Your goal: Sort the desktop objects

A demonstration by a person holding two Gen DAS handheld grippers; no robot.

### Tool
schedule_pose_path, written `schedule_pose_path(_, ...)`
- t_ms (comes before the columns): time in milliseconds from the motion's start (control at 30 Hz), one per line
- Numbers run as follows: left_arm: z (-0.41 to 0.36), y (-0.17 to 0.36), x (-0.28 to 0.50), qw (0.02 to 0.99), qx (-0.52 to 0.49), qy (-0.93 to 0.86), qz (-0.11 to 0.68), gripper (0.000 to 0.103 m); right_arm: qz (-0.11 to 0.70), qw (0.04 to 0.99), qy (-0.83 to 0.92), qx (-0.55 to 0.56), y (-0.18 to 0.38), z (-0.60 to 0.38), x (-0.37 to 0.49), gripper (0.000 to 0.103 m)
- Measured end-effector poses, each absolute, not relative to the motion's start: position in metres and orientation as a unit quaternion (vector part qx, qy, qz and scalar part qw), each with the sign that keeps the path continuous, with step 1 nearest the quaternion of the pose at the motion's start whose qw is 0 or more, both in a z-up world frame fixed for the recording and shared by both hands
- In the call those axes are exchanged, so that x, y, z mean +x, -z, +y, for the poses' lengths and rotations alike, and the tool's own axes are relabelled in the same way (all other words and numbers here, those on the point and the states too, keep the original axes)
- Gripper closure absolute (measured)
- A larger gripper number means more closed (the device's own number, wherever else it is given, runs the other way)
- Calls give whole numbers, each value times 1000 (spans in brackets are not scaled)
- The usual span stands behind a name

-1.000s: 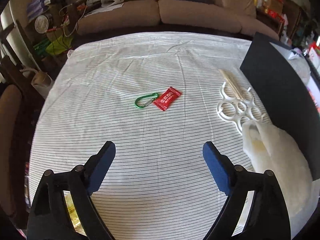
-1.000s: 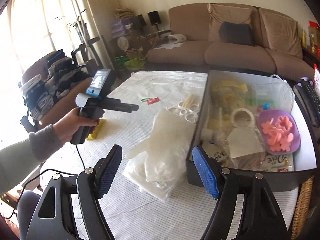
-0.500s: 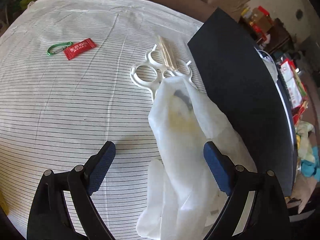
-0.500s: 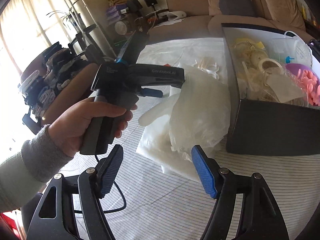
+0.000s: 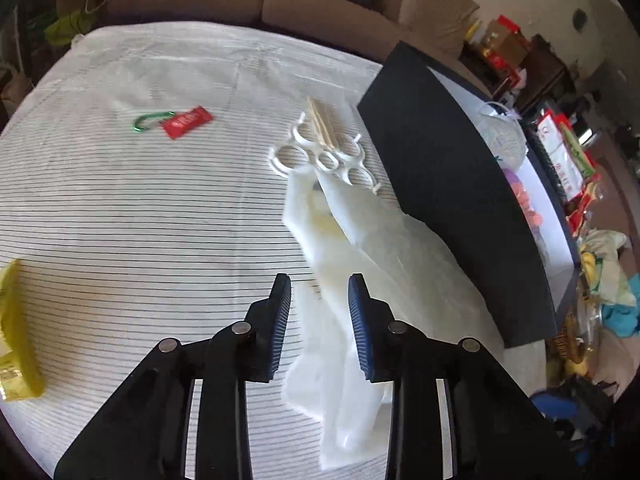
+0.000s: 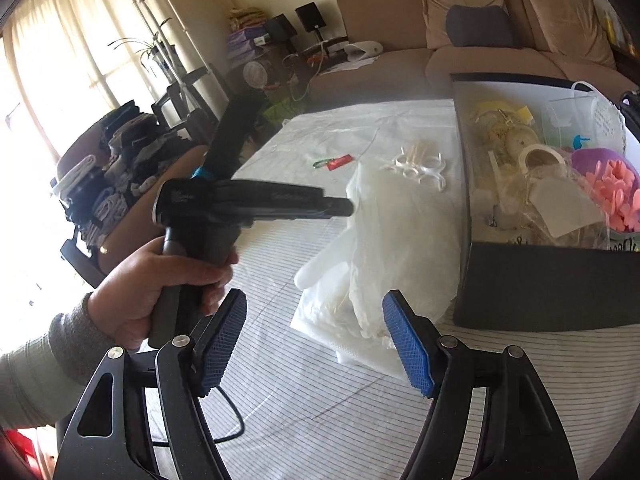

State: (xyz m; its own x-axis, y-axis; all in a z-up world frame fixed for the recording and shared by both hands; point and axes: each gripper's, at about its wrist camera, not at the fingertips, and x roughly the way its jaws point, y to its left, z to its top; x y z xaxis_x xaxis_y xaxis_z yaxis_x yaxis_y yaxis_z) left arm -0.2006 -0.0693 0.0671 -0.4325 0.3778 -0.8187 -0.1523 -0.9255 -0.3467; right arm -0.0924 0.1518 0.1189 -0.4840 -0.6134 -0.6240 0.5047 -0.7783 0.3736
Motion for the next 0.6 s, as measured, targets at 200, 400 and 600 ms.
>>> schedule_pose_path(200, -159, -93, -164, 24, -478, -872, -103, 42, -76, 325, 861, 385, -155, 123, -152, 30)
schedule_pose_path(400, -192, -83, -149, -25, -463, -881, -96, 41, -55, 251, 862, 437, -144, 75, -269, 44)
schedule_pose_path(600, -233, -61, -162, -71, -486, -868, -72, 40, 9, 151, 859, 490, -90, 49, -353, 44)
